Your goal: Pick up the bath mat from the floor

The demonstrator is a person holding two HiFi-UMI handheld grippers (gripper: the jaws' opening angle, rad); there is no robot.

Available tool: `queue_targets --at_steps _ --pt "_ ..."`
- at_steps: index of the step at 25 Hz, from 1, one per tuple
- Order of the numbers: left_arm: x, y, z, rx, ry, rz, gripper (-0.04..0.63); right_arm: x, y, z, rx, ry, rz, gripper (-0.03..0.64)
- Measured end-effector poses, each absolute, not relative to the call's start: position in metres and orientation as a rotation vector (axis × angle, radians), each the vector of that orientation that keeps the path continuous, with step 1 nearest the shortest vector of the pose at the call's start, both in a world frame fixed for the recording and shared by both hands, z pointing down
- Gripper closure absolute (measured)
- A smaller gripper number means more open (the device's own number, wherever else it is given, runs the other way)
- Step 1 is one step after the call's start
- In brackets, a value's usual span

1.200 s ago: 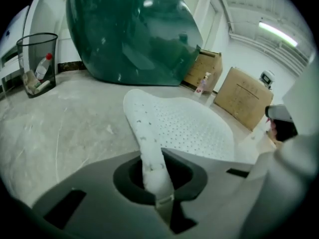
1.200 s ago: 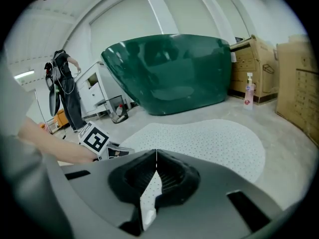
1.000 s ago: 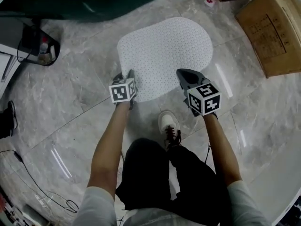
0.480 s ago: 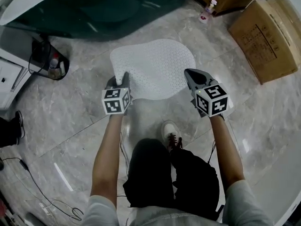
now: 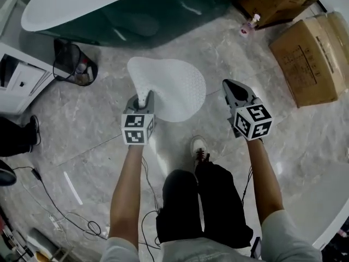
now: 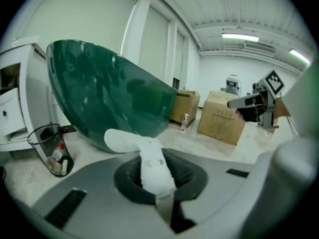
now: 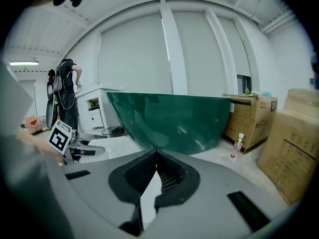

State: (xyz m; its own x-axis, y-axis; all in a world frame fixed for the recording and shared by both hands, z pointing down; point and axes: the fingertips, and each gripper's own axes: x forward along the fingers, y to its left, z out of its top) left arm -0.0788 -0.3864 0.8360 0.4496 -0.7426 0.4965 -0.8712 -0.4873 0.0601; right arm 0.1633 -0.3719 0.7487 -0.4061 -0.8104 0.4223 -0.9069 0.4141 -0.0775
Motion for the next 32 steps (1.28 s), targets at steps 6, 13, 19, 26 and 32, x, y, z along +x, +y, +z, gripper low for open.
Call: queue_targets --at_steps 6,13,19,26,32 --pt "-0.104 -0.356 0.748 2.273 -1.377 0.607 0.561 0.153 -0.360 0.652 1.428 -2.272 0.466 0.603" --pt "-0.124 -0.319 0.606 2.282 -1.398 0.513 0.561 0.135 -0.326 0.523 1.359 -2.258 0.421 0.603" --pt "-0.157 -0.286 0.496 2.276 -1.481 0.431 0.561 0.112 -0.299 0.417 1.391 -2.315 0.390 0.603" --pt "-0.186 -0.239 0.379 2.275 -1.571 0.328 0.561 0.102 -0.253 0.302 1.451 -2.294 0.336 0.603" --pt "-0.189 -0.212 0.295 2.399 -1.604 0.315 0.561 0.095 -0.220 0.227 1.492 -2.320 0.254 0.603"
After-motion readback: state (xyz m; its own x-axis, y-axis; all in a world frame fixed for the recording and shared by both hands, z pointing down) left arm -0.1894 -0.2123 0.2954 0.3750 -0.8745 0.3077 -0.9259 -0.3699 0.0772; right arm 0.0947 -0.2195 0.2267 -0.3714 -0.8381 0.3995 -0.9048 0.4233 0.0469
